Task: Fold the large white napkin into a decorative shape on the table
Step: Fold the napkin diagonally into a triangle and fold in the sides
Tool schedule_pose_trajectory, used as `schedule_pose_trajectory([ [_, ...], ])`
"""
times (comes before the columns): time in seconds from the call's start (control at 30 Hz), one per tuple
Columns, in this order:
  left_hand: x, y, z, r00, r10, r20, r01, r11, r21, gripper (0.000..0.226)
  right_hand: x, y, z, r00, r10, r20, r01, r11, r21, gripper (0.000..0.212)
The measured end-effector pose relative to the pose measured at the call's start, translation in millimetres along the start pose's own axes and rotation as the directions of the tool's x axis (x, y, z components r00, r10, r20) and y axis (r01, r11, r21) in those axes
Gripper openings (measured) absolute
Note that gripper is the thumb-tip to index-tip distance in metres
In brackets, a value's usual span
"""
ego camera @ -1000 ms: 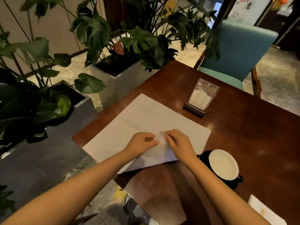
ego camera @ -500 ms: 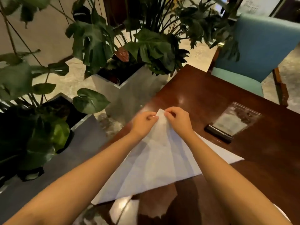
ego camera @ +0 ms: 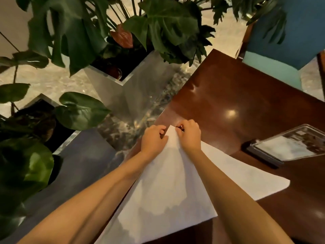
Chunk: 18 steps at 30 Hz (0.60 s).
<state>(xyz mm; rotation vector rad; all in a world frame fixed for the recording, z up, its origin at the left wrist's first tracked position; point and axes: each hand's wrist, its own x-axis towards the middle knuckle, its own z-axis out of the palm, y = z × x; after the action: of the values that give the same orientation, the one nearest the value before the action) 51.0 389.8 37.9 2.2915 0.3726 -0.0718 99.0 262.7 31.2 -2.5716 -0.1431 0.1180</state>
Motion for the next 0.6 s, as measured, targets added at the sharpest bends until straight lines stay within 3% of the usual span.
schedule_pose_trajectory([
  [0.23, 1, 6, 10, 0.999, -0.039, -0.033, 0.042, 0.994, 0.097, 0.018, -8, 5, 0, 0.999, -0.037, -0.020, 0.037, 0.999, -0.003, 0.014],
  [0.33, -13, 7, 16, 0.994, 0.073, -0.078, -0.064, 0.992, 0.104, 0.025, -43, 10, -1, 0.990, -0.143, -0.017, 0.143, 0.989, 0.029, 0.032],
  [0.4, -37, 15, 23, 0.979, 0.151, -0.137, -0.156, 0.987, -0.030, 0.034, -75, 21, 1, 0.983, -0.181, 0.021, 0.179, 0.981, 0.076, 0.041],
  [0.43, -51, 19, 30, 0.970, 0.192, -0.152, -0.205, 0.976, -0.074, 0.035, -90, 29, 4, 0.978, -0.206, 0.038, 0.206, 0.978, 0.013, 0.043],
  [0.53, -82, 25, 56, 0.964, 0.267, 0.012, -0.266, 0.962, -0.057, 0.045, -117, 52, 7, 0.972, -0.183, 0.150, 0.210, 0.959, -0.189, 0.051],
  [0.6, -89, 20, 71, 0.939, 0.316, 0.136, -0.338, 0.921, 0.192, 0.056, -123, 66, 1, 0.985, -0.117, 0.130, 0.146, 0.960, -0.239, 0.052],
])
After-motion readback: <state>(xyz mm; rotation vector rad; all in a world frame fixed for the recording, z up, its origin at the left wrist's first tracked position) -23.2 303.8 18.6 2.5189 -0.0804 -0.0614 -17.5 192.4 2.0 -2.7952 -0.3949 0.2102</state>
